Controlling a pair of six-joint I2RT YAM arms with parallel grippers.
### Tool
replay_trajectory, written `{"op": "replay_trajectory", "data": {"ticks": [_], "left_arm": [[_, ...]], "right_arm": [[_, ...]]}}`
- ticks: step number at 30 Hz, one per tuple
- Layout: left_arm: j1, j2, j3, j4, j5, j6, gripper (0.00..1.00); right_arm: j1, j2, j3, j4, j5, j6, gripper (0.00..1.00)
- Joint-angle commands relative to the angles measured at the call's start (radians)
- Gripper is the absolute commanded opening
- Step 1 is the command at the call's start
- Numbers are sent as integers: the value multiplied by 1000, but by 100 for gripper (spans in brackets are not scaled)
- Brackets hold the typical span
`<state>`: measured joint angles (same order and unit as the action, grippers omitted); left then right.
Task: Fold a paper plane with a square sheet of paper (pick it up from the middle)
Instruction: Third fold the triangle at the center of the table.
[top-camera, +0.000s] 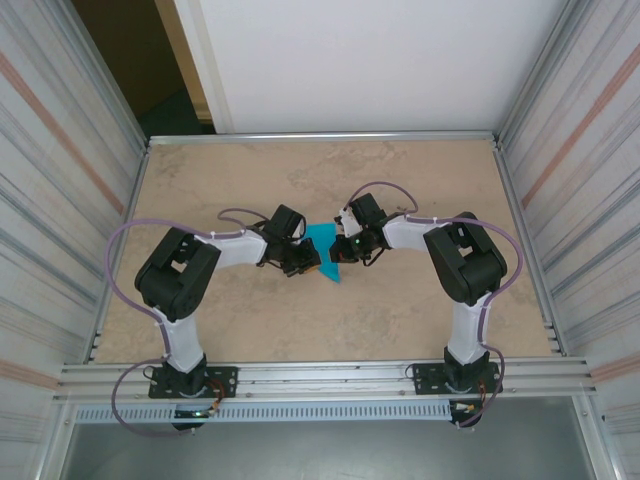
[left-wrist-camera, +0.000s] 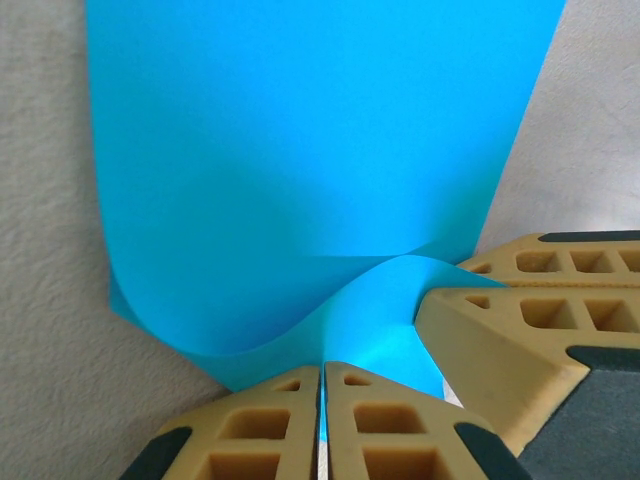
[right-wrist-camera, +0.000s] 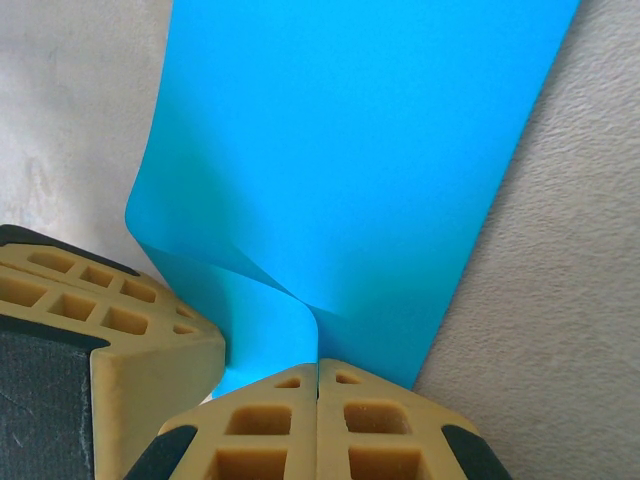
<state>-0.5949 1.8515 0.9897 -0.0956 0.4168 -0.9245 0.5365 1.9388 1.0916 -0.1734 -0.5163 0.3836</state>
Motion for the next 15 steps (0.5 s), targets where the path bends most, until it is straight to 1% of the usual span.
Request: {"op": "replay_trajectory", "data": {"ticks": [1, 4, 9, 12, 15], "left_arm": [[10, 11, -2, -35, -34, -18, 10], [9, 16, -4, -31, -29, -19, 10], [18, -7, 24, -29, -16, 0, 12], [28, -23, 58, -54, -31, 28, 13], [33, -3, 85, -76, -33, 46, 13]], "right_arm": [[0, 38, 4, -63, 41, -11, 1], [-1, 34, 5, -62, 36, -8, 2], [-1, 39, 7, -64, 40, -10, 0], [-1, 42, 5, -64, 41, -11, 0], [1, 43, 5, -64, 41, -10, 0]]}}
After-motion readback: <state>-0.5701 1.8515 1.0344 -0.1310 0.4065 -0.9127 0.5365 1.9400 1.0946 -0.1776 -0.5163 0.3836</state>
